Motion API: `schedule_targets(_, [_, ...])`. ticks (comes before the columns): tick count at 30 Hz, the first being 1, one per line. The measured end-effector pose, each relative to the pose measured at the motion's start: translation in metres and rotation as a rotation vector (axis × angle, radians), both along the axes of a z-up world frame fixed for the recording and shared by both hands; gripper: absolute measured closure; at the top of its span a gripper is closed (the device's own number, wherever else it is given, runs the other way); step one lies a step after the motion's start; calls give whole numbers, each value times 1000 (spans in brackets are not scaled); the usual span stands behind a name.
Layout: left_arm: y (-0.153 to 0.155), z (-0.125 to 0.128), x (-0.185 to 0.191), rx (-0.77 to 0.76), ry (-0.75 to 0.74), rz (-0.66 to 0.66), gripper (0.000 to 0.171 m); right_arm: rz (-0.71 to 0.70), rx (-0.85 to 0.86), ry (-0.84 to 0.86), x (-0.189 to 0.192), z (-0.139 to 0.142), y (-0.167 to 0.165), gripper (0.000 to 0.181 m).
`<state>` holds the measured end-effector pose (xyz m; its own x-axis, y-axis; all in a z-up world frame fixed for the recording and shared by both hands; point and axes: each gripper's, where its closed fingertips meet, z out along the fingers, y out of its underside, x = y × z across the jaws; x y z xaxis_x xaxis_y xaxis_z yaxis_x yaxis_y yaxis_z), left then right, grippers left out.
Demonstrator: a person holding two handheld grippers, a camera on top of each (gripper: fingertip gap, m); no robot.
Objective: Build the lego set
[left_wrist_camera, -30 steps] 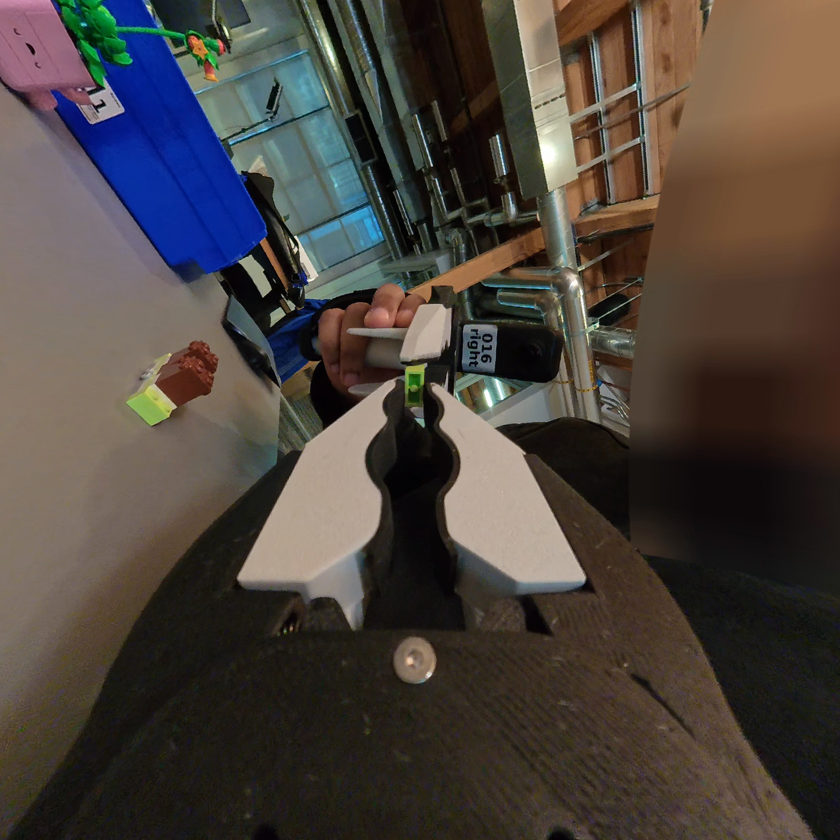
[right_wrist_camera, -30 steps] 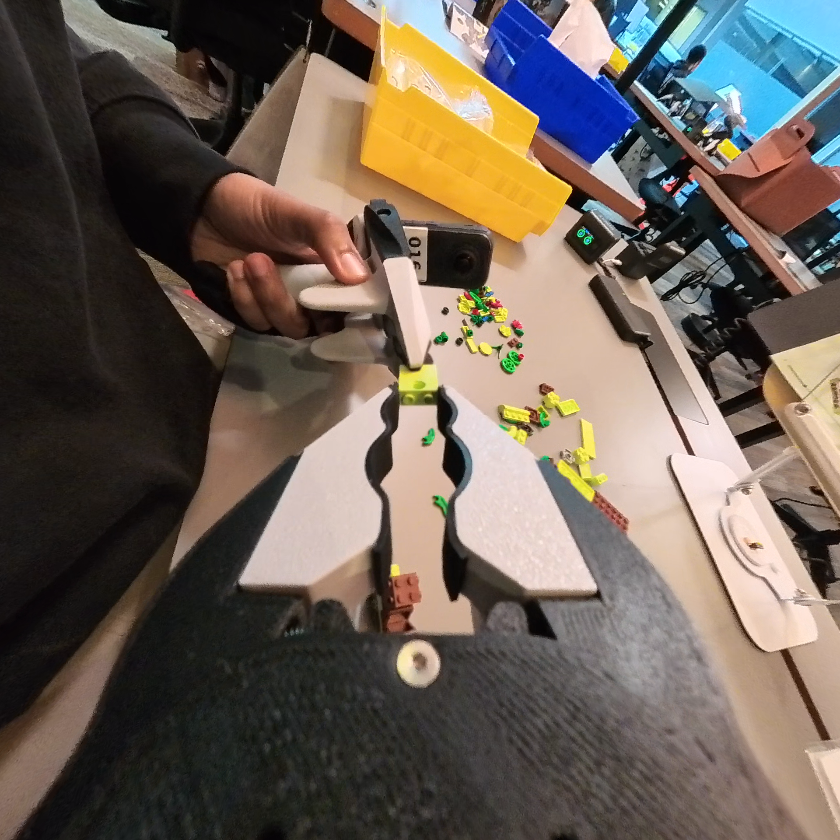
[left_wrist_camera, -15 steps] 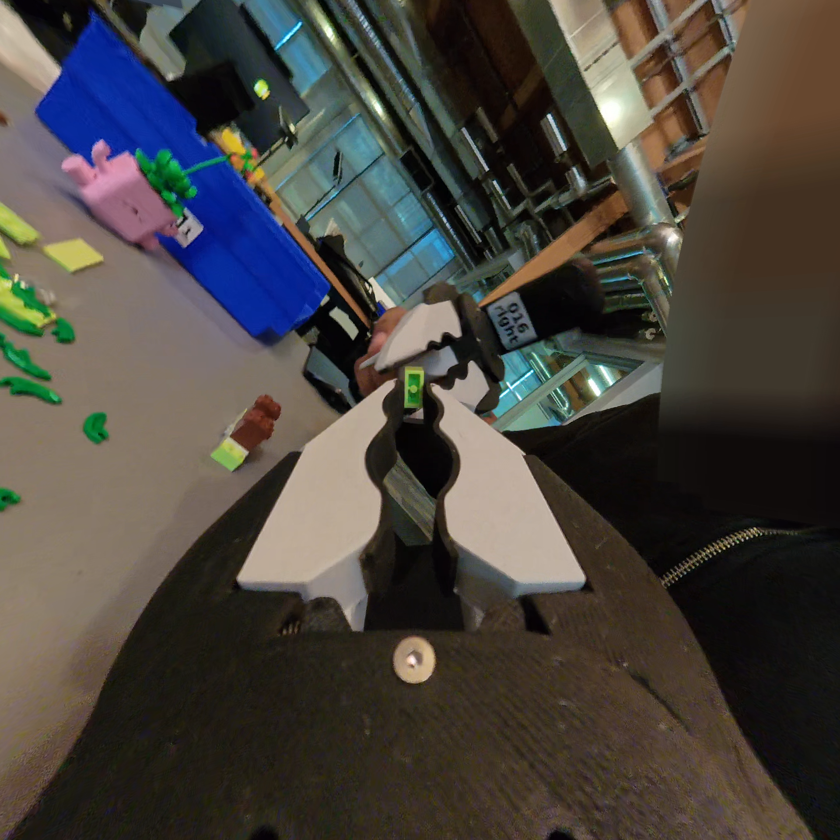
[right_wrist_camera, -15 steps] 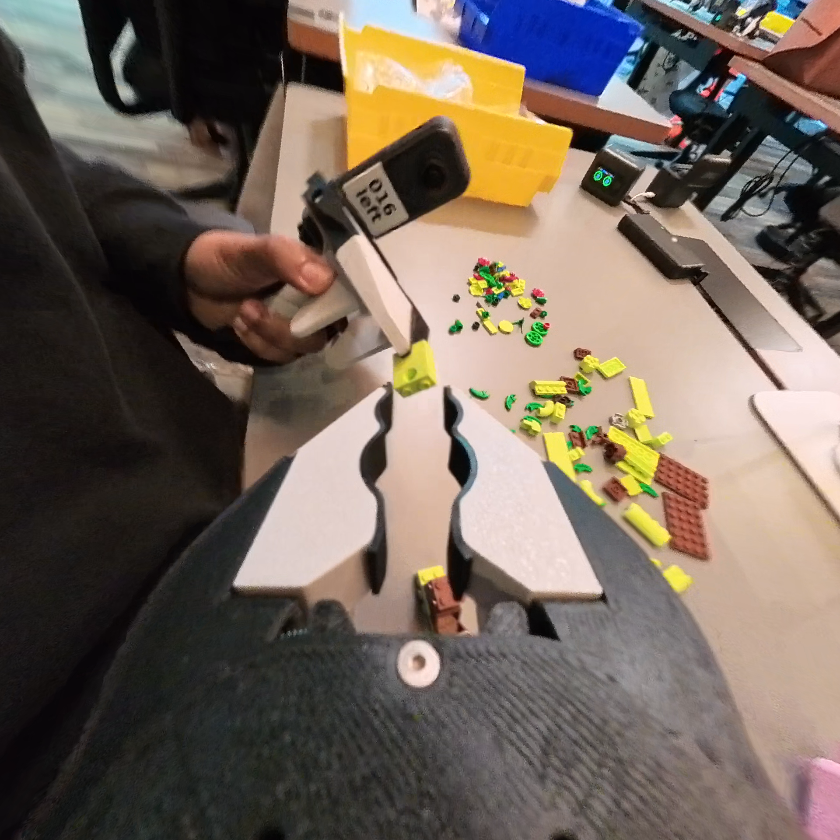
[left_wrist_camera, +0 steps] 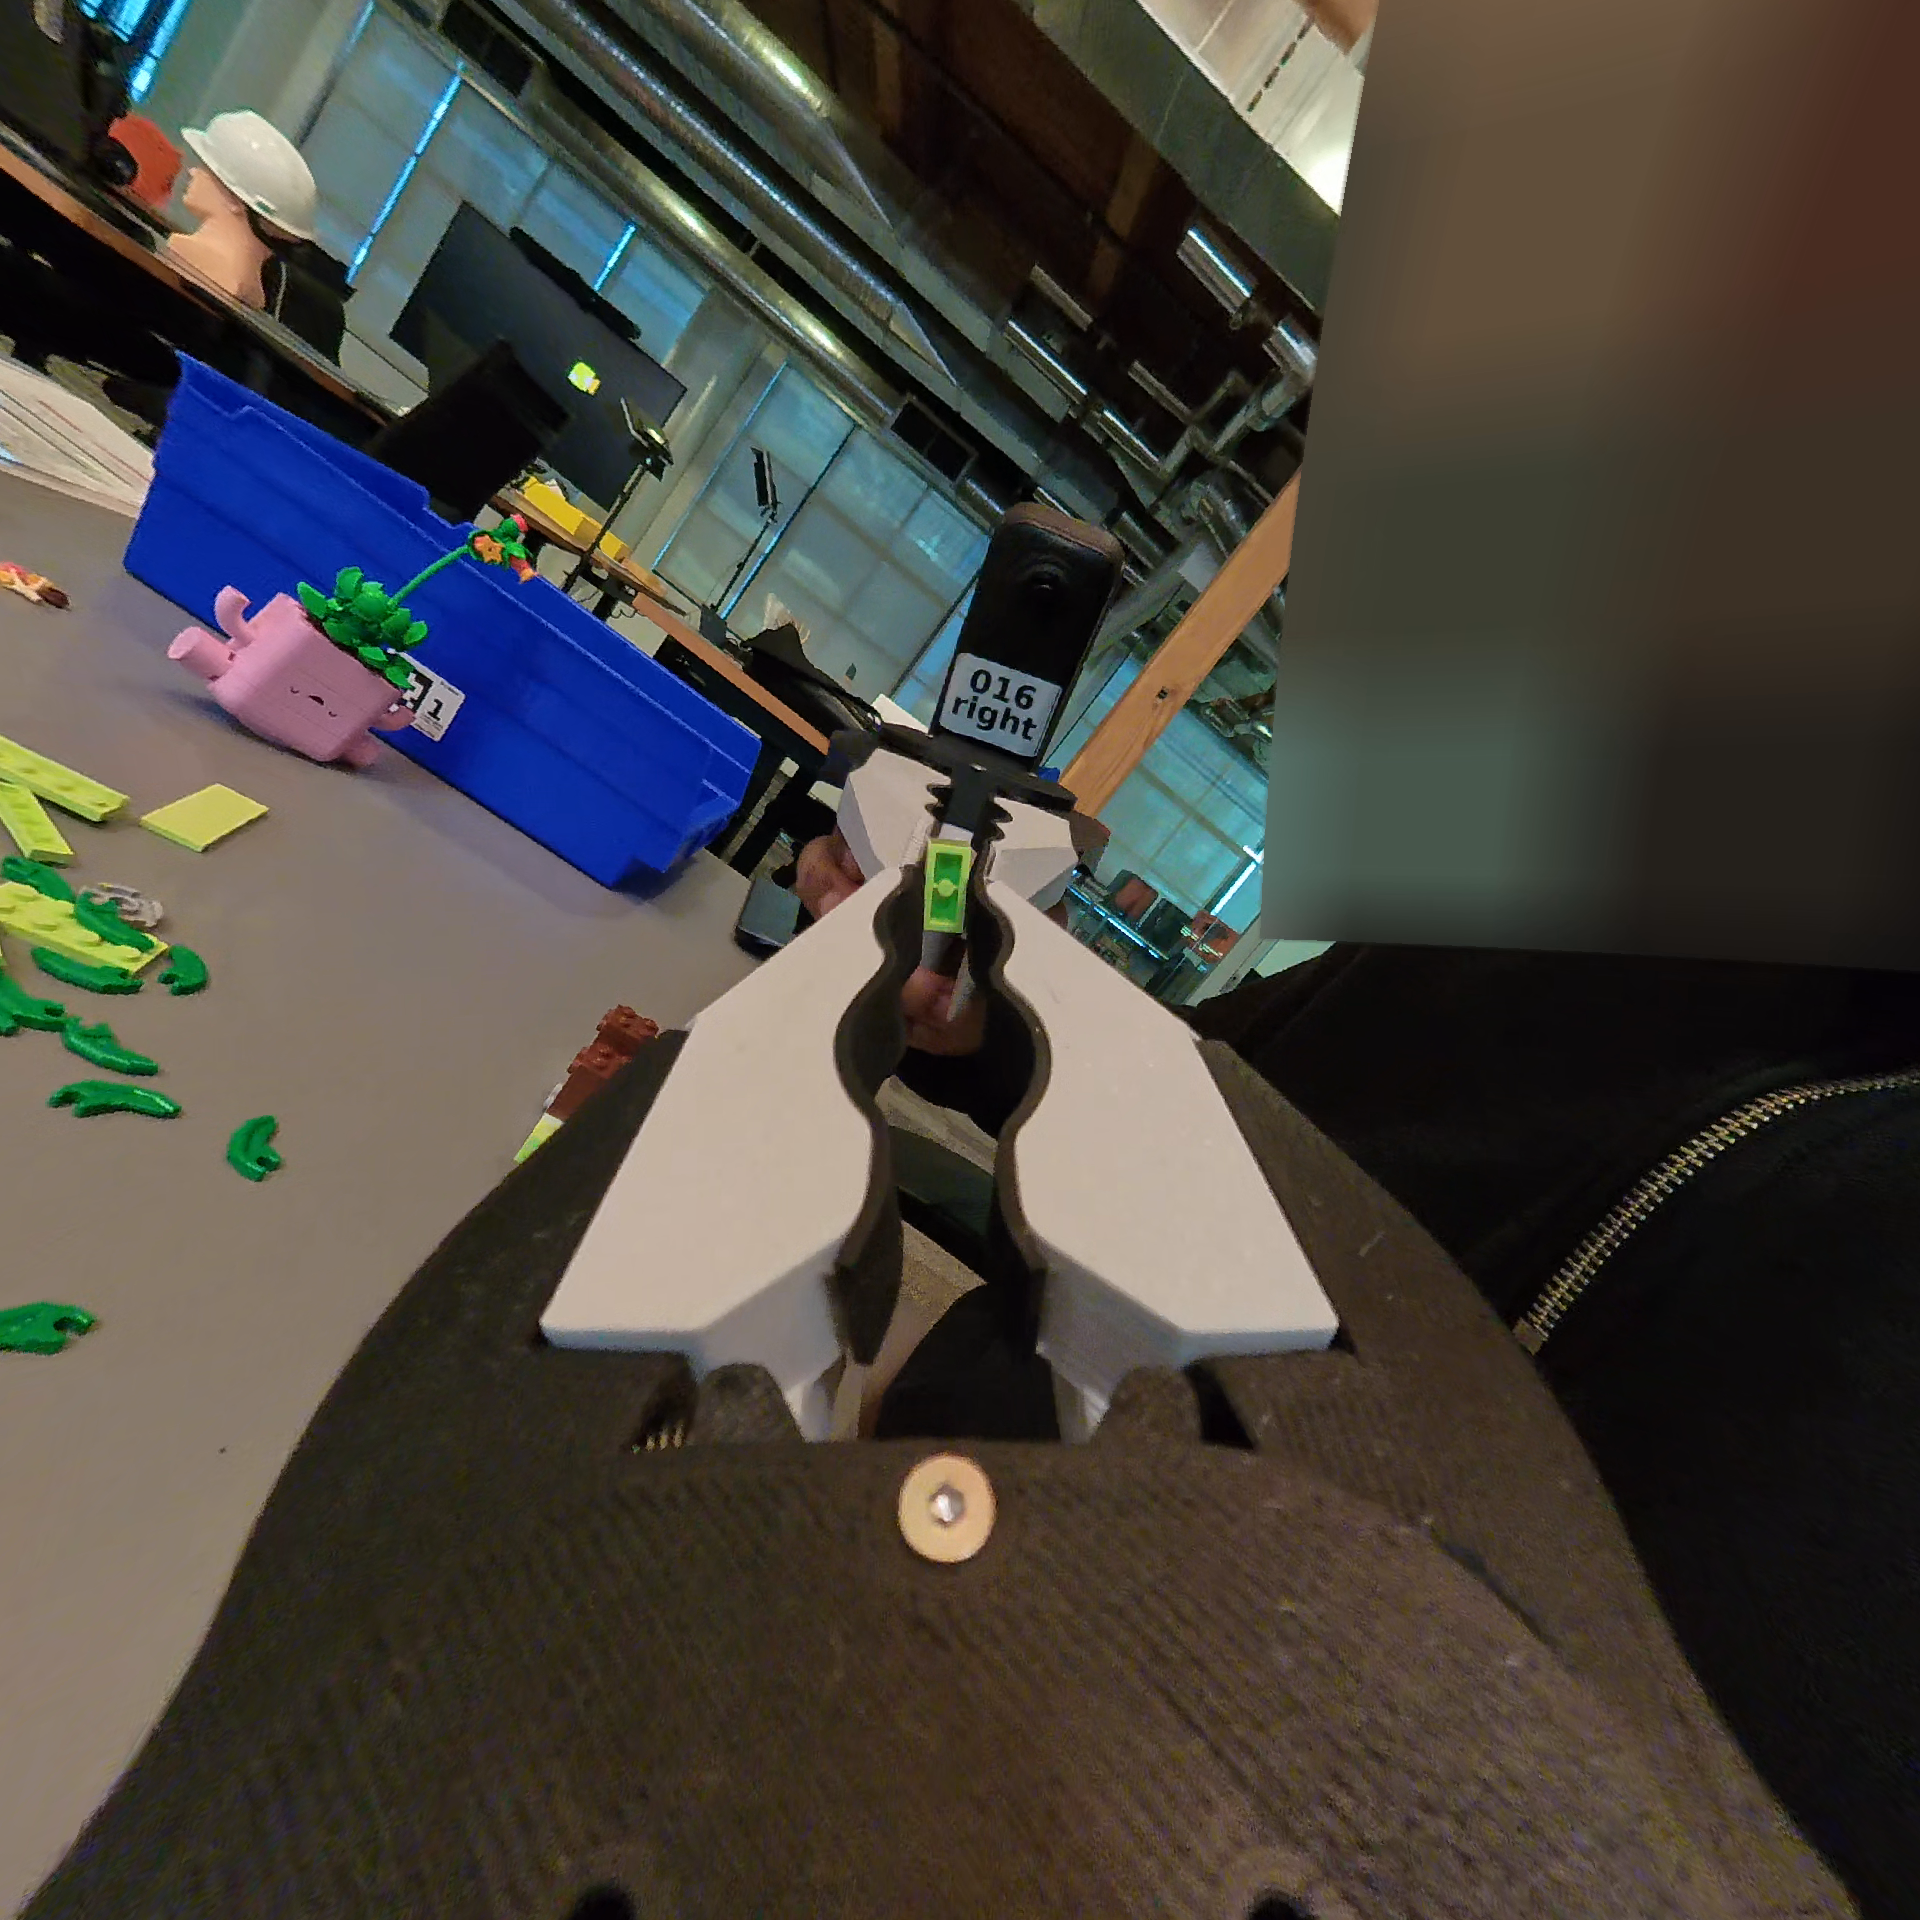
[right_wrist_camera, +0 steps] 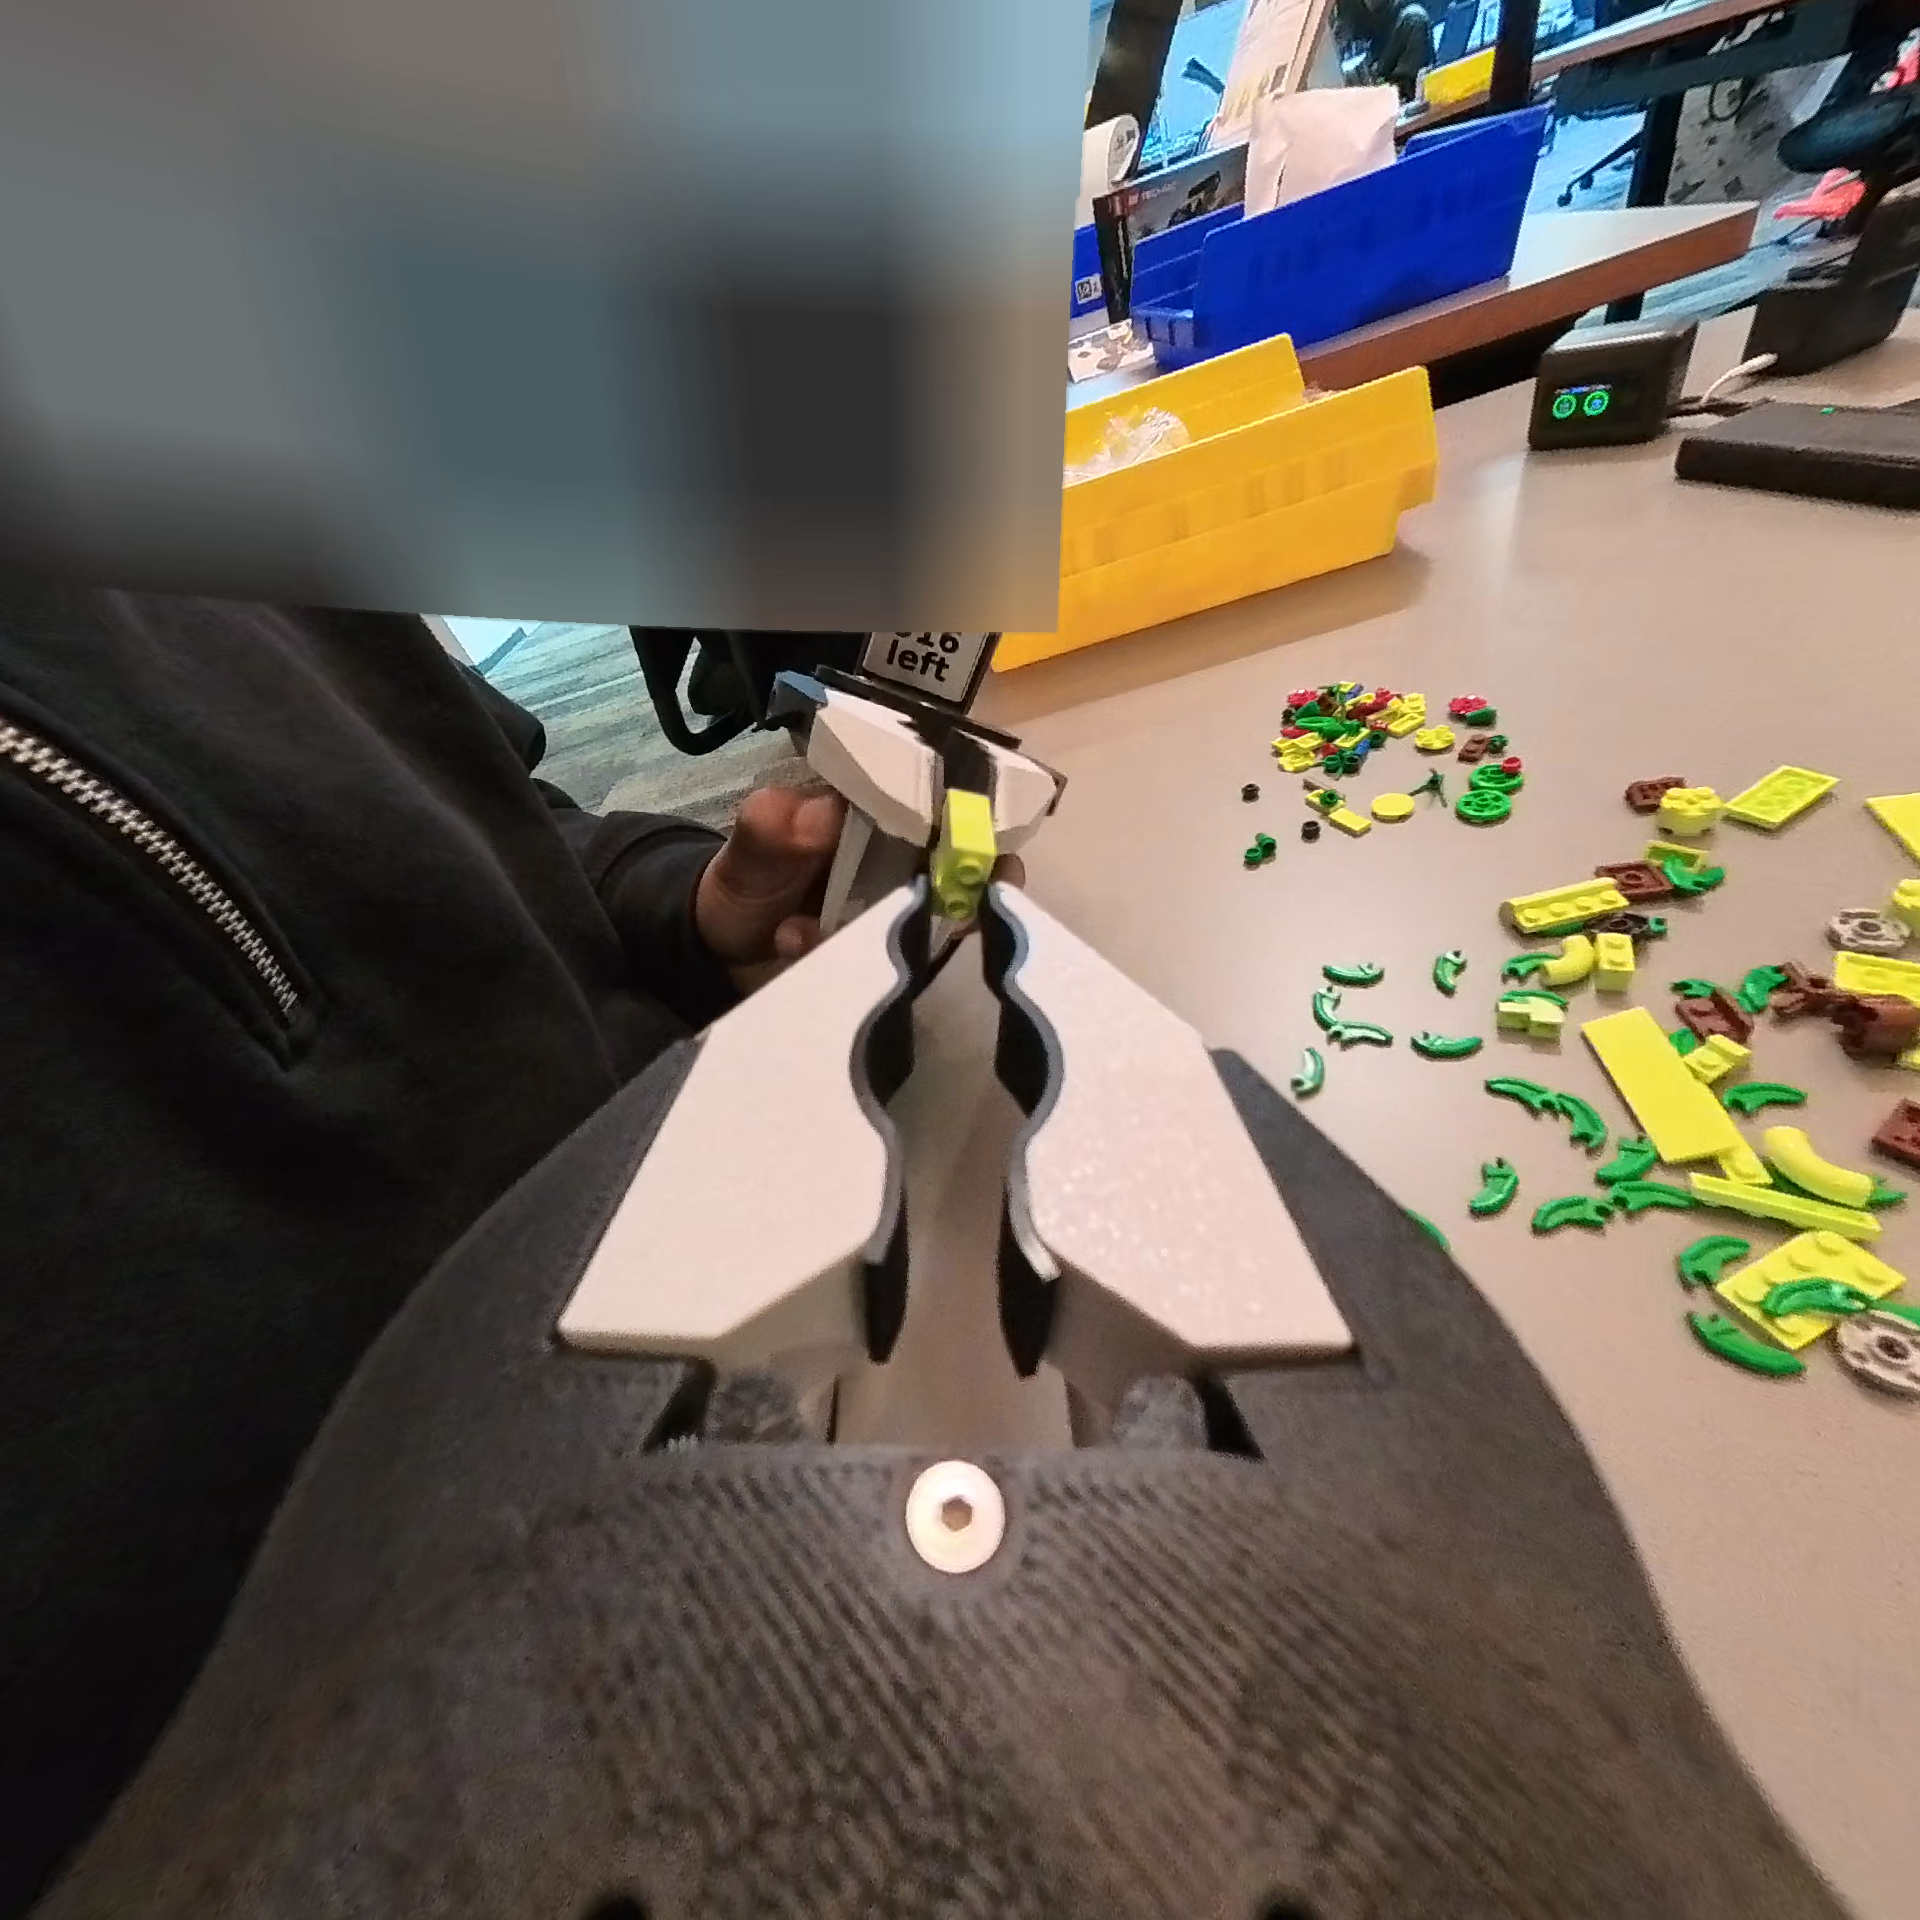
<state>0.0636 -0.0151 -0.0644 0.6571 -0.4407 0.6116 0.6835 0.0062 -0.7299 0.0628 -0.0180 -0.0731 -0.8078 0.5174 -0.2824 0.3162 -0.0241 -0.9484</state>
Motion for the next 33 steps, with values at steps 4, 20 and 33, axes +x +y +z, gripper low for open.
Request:
schedule_targets(4, [3, -2, 0, -17, -21, 6, 166, -6, 11, -25, 0, -3, 3, 176])
schedule_targets(20, [5, -12, 0, -65, -45, -39, 162, -54, 74, -72, -2, -11, 5, 176])
schedule_targets(33, [7, -21, 4, -125, 68, -16, 165, -50, 55, -116, -1, -14, 6, 176])
